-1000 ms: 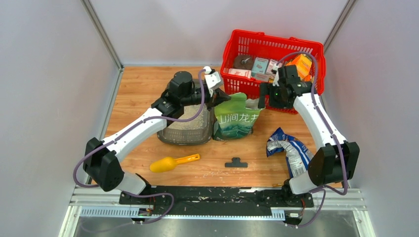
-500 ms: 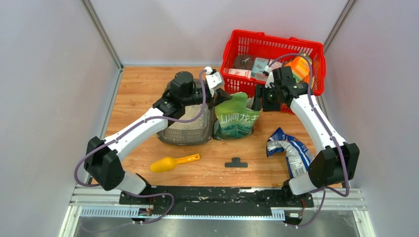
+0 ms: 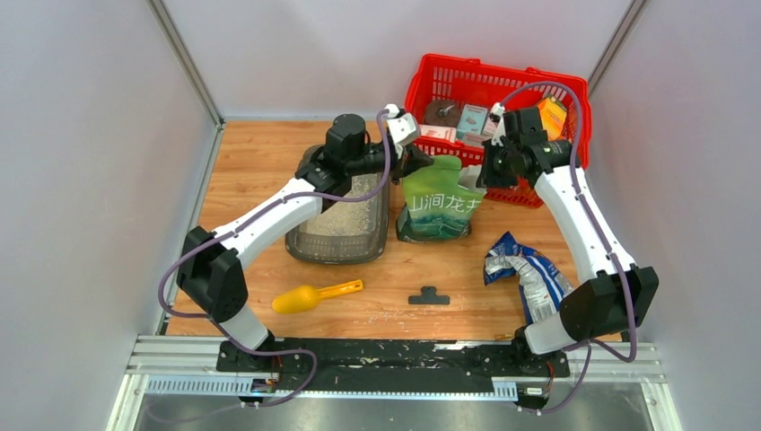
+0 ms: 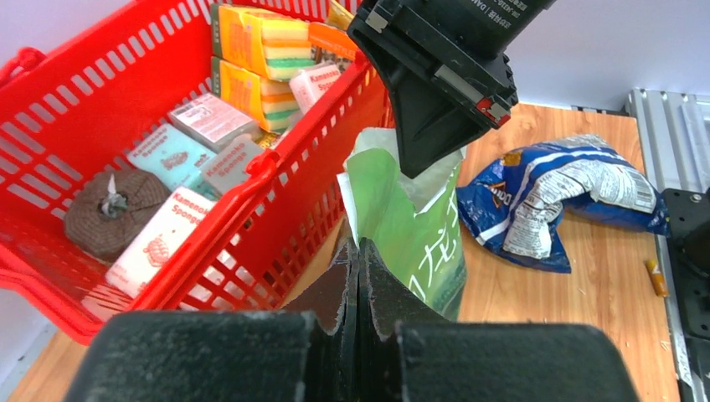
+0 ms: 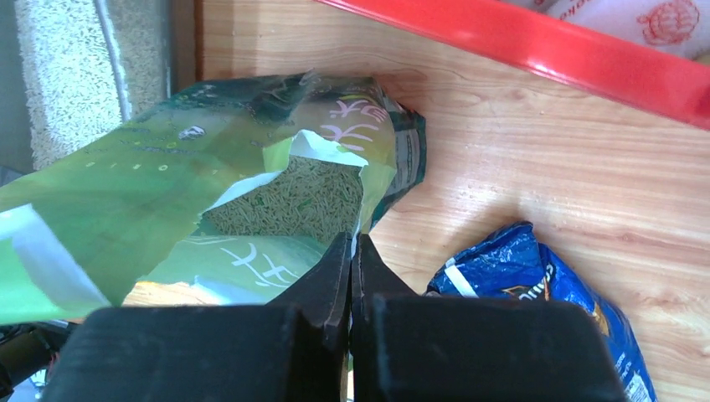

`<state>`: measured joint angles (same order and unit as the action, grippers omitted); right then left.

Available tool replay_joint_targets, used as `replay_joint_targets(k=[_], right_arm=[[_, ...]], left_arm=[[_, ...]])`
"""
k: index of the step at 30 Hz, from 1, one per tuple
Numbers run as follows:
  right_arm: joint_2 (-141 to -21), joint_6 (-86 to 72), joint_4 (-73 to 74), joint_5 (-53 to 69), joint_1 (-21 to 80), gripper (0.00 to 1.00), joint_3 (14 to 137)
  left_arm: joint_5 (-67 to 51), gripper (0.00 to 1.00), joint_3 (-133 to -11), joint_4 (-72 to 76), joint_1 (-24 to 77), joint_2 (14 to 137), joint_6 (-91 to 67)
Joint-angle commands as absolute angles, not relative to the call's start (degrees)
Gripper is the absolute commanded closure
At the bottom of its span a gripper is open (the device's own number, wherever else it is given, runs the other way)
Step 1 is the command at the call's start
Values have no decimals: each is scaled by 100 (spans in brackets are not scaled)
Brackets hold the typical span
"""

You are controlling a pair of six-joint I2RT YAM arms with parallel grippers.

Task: Fill the litter box with clean litter

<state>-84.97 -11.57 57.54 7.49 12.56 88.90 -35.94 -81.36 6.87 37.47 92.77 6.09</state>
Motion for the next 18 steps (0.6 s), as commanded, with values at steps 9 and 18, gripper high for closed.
replay_joint_targets(k=[9, 18], right_arm=[[-8279, -1187, 5915, -474, 950, 91, 8613], [-8209, -888, 5590, 1060, 923, 38, 8947]], left_arm=[[-4465, 83, -8209, 1512, 3665, 8525, 880], [-4202, 50, -8130, 1022, 3613, 8079, 860]])
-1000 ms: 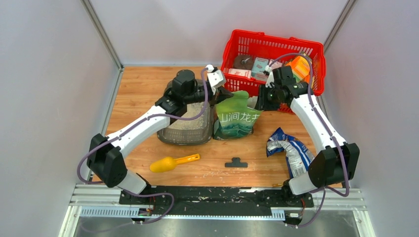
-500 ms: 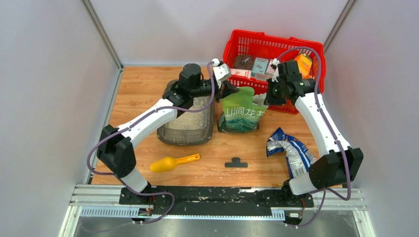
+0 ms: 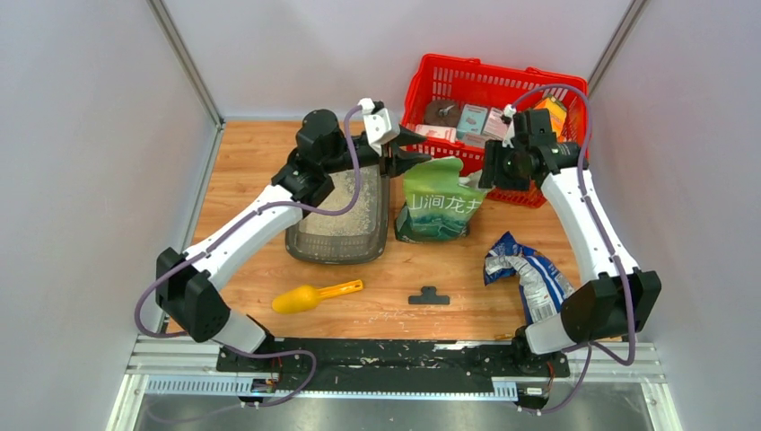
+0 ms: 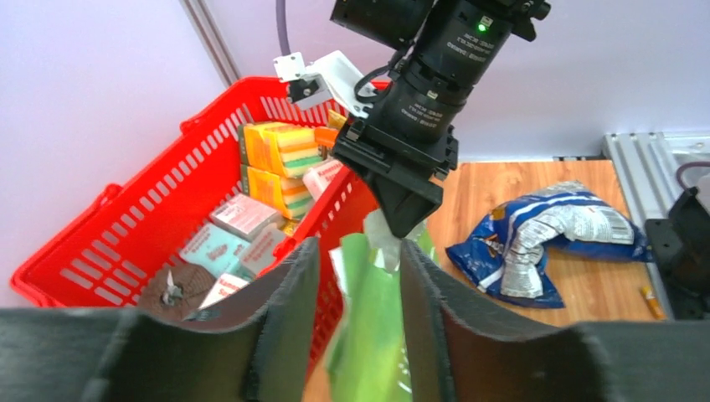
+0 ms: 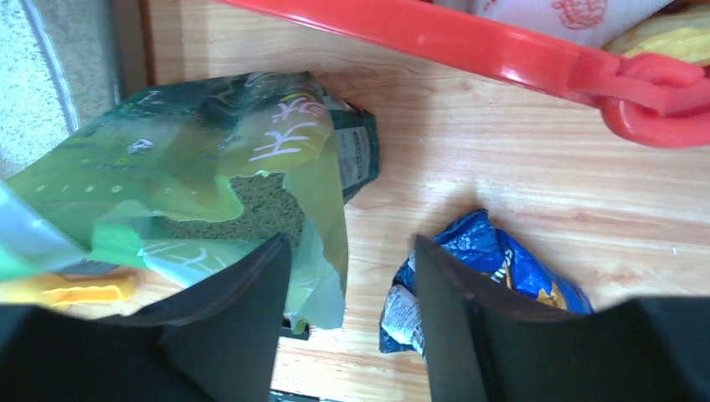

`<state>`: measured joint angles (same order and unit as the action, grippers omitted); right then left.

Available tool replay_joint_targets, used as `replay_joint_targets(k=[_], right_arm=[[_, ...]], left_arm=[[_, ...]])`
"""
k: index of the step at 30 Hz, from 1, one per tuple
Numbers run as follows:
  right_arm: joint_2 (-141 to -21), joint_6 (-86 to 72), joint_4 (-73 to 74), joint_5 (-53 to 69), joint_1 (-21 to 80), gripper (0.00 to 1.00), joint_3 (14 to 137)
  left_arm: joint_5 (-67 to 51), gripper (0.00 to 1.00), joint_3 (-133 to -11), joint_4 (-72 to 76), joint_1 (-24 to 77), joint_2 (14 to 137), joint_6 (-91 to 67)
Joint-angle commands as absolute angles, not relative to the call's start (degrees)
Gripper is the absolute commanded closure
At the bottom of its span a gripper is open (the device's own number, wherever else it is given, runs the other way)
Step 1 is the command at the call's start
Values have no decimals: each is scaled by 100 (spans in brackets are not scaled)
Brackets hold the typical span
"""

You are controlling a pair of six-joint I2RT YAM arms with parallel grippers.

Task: Fill the litter box with clean litter

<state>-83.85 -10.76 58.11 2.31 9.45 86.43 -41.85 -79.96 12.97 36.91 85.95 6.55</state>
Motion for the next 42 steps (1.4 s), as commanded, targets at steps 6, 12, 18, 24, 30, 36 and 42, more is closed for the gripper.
replay_joint_targets(k=[6, 12, 18, 24, 30, 36, 42], right_arm=[[-7665, -379, 5195, 1749, 923, 15, 8939], [-7111, 272, 4668, 2047, 932, 11, 8438], [-7233, 237, 4307, 1802, 975, 8, 8437], [-7392, 290, 4228, 1977, 1028, 6, 8587], [-7400, 395, 4210, 2100, 1090, 0, 8657], [-7357, 448, 4219, 2145, 1090, 0, 8701], [-7277, 527, 4254, 2250, 1090, 0, 8631]], left_arm=[[-4052, 42, -6963, -1394, 2919, 6454, 1791], [-3666, 41, -5863, -5259, 2575, 4818, 4759], [-2578, 18, -4897, -7199, 2566, 4289, 5786], [-1566, 17, -3930, -6253, 2566, 4658, 5713], [-1311, 19, -3182, -4714, 2566, 5351, 5512], [-1099, 26, -3076, -3965, 2566, 6459, 5098], [-1290, 64, -3137, -4155, 2610, 6724, 5202]])
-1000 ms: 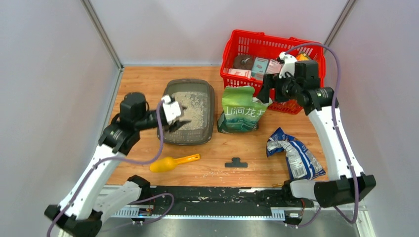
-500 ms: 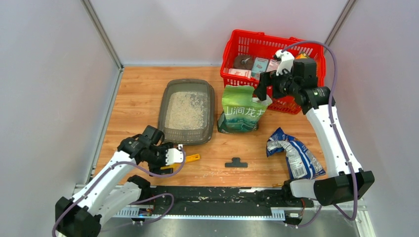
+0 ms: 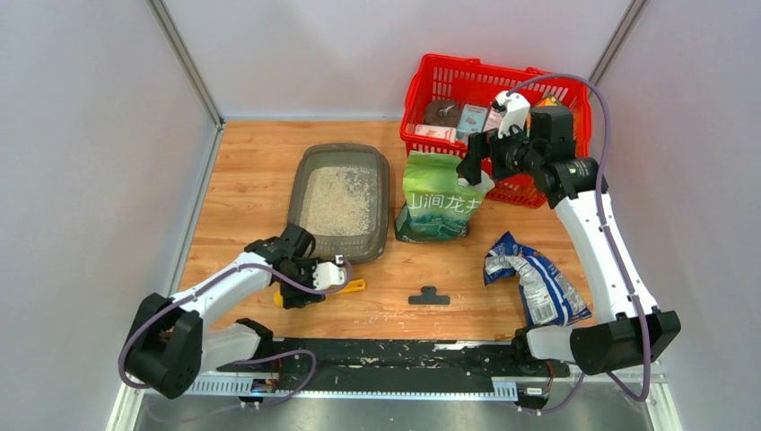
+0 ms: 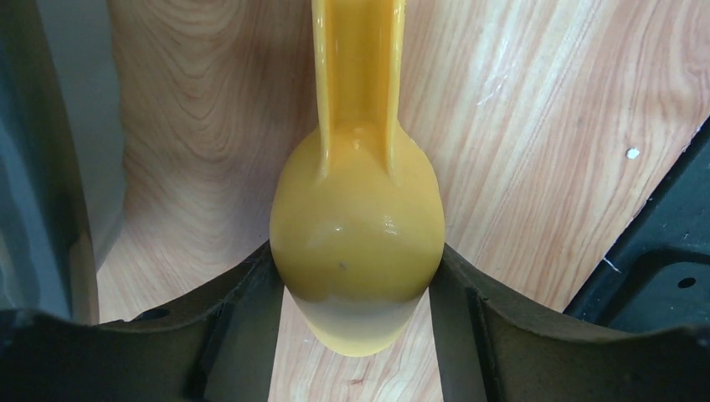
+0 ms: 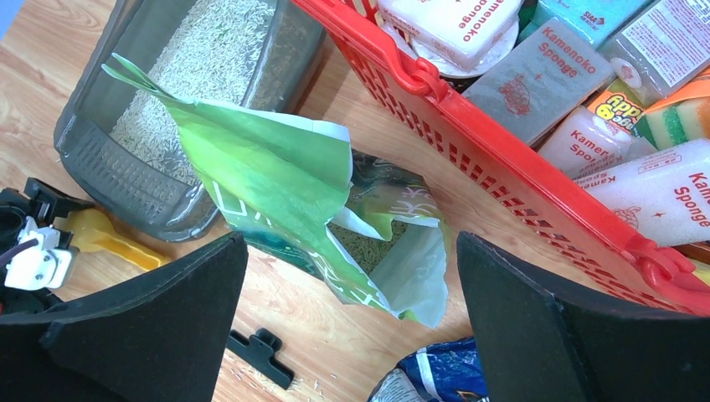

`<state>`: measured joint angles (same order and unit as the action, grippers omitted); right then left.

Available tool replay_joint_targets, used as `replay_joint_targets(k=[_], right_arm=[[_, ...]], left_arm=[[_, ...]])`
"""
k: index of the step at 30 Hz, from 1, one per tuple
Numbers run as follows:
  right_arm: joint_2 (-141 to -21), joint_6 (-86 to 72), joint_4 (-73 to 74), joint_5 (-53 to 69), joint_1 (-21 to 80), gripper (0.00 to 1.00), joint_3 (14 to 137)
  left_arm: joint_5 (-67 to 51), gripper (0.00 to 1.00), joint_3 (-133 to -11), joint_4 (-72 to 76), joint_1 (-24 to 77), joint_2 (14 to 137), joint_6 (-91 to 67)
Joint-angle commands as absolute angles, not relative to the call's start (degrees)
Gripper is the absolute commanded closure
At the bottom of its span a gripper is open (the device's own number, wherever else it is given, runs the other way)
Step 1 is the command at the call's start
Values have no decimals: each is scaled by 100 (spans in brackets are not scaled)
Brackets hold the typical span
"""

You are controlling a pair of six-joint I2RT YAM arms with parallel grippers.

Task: Fill the litter box with clean litter

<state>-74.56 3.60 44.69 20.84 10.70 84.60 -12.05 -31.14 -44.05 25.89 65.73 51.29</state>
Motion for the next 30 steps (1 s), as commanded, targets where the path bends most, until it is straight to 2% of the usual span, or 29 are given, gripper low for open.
replay_joint_targets(k=[1, 2, 5, 7, 9, 13, 17, 19, 25, 30], right_arm=[[-7251, 553, 4254, 2302, 1090, 0, 8640], [-7242, 632, 4263, 2494, 1090, 0, 8666], [-7067, 713, 4114, 3301, 1055, 0, 8640], [-6935, 607, 3755, 3716, 1055, 0, 8544], [-6882, 746, 3683, 4384, 1107, 0, 8490], [-7066, 1957, 4374, 4807, 1406, 0, 8753], [-7286, 4038, 5228, 4415, 2404, 2, 9228], [-7330, 5170, 5387, 4150, 2749, 3, 9238], [-7269, 7266, 5493, 3780, 3488, 4, 8878], [-6873, 8340, 4659, 3445, 3999, 4, 7972]], left_arm=[[-1414, 71, -3233, -4323, 2610, 6602, 5290], [-1554, 81, -3313, -4542, 2610, 6496, 5395], [-2230, 94, -3953, -5710, 2584, 5987, 5913], [-2942, 99, -4636, -6747, 2566, 5706, 6440], [-3608, 100, -5122, -7501, 2566, 5660, 6766], [-4464, 100, -6709, -8366, 2575, 6369, 6847], [-4615, 100, -7978, -9786, 2566, 7538, 7459], [-4509, 100, -8618, -10027, 2558, 8179, 7261], [-4658, 100, -9324, -10099, 2549, 8622, 6777], [-4755, 100, -9422, -10090, 2549, 8701, 6460]])
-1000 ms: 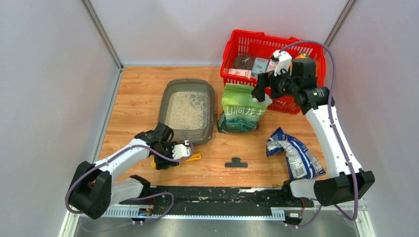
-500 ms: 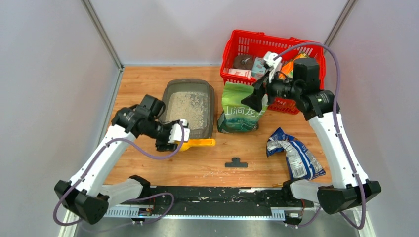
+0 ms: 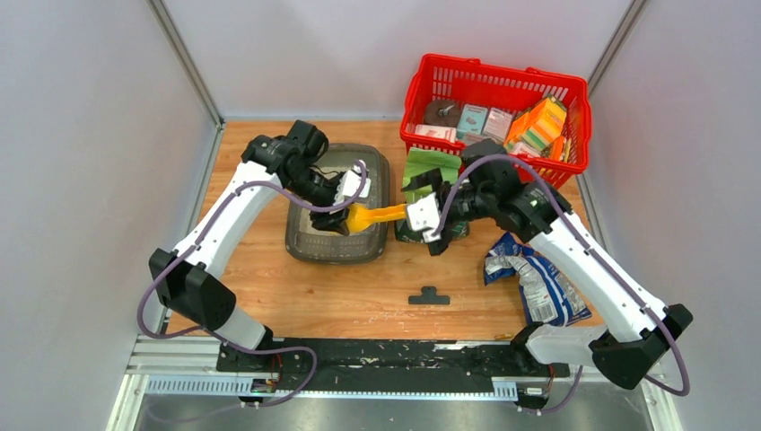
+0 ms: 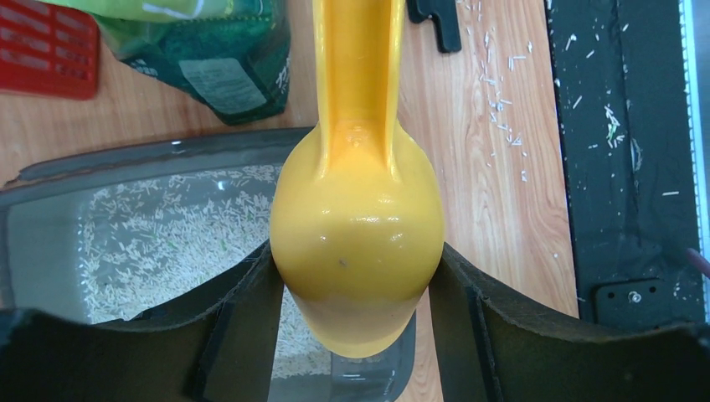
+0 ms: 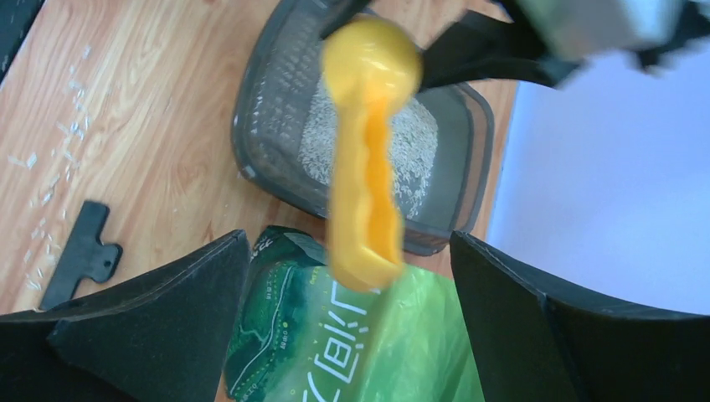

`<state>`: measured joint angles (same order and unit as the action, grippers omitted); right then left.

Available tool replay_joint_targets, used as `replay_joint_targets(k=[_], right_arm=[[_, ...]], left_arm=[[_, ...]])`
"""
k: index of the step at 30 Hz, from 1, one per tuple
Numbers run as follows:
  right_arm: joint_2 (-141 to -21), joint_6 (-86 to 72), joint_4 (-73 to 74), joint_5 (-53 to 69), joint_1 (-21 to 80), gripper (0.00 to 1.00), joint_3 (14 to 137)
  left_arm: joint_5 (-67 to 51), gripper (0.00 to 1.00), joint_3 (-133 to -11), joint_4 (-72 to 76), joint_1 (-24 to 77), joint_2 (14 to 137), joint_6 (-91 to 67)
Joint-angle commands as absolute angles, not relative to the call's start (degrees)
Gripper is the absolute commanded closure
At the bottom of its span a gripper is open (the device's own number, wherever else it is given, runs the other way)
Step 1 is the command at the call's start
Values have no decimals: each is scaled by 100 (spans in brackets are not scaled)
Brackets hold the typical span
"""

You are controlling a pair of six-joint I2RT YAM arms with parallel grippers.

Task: Fill the litter box with clean litter

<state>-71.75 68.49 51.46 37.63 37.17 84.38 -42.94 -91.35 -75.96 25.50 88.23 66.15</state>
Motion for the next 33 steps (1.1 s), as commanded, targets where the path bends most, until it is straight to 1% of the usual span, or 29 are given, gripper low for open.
replay_joint_targets(k=[1, 2, 4, 10, 11, 13, 14, 19, 20, 22, 23, 24, 25, 26, 27, 29, 30, 31, 32, 33], right_arm=[[-6899, 8454, 4667, 3454, 4025, 5, 7989], [-7013, 8551, 4771, 3428, 4060, 8, 8059], [-7093, 8884, 4877, 3340, 4078, 11, 8200], [-7005, 9570, 4176, 3059, 4218, 22, 7718], [-6970, 9606, 4114, 3076, 4227, 26, 7682], [-6873, 9720, 3817, 3102, 4254, 29, 7490], [-6847, 9773, 3727, 3129, 4254, 33, 7436], [-6873, 9975, 3621, 3190, 4315, 46, 7409], [-6873, 10010, 3604, 3199, 4324, 53, 7383], [-6794, 10002, 3384, 3182, 4342, 63, 7295], [-6803, 10019, 3358, 3173, 4350, 75, 7286], [-6794, 10020, 3401, 3164, 4359, 81, 7304], [-6803, 10011, 3454, 3147, 4359, 91, 7321], [-6820, 9959, 3541, 3129, 4359, 95, 7417], [-6846, 9888, 3820, 3103, 4359, 100, 7488], [-6934, 9538, 4077, 2910, 4351, 100, 7646], [-6969, 8962, 4217, 2822, 4342, 100, 7768], [-6996, 8652, 4341, 2752, 4281, 100, 7865], [-7040, 8440, 4594, 2760, 4237, 100, 7988], [-7214, 7933, 5197, 2760, 4193, 100, 8363]], left_arm=[[-4746, 100, -9404, -10099, 2558, 8692, 6451], [-4737, 100, -9387, -10099, 2549, 8692, 6425], [-4720, 100, -9378, -10099, 2549, 8684, 6399], [-4790, 100, -9343, -10099, 2549, 8719, 6355], [-4799, 100, -9343, -10090, 2558, 8710, 6337], [-4816, 100, -9325, -10090, 2549, 8719, 6328], [-4816, 100, -9325, -10099, 2549, 8710, 6346], [-4808, 100, -9334, -10099, 2549, 8692, 6320], [-4808, 100, -9334, -10099, 2549, 8710, 6302], [-4816, 100, -9308, -10099, 2549, 8719, 6275], [-4825, 100, -9316, -10090, 2549, 8727, 6275], [-4825, 98, -9308, -10099, 2549, 8728, 6275], [-4816, 93, -9316, -10090, 2549, 8736, 6258], [-4808, 83, -9334, -10099, 2549, 8754, 6249], [-4799, 67, -9377, -10099, 2549, 8771, 6266], [-4746, 56, -9448, -10012, 2531, 8745, 6241], [-4729, 37, -9457, -9811, 2523, 8580, 6084], [-4694, 36, -9405, -9191, 2514, 8422, 5682], [-4589, 34, -9309, -8750, 2514, 8011, 5452], [-4510, 25, -8951, -8267, 2514, 7746, 5232]])
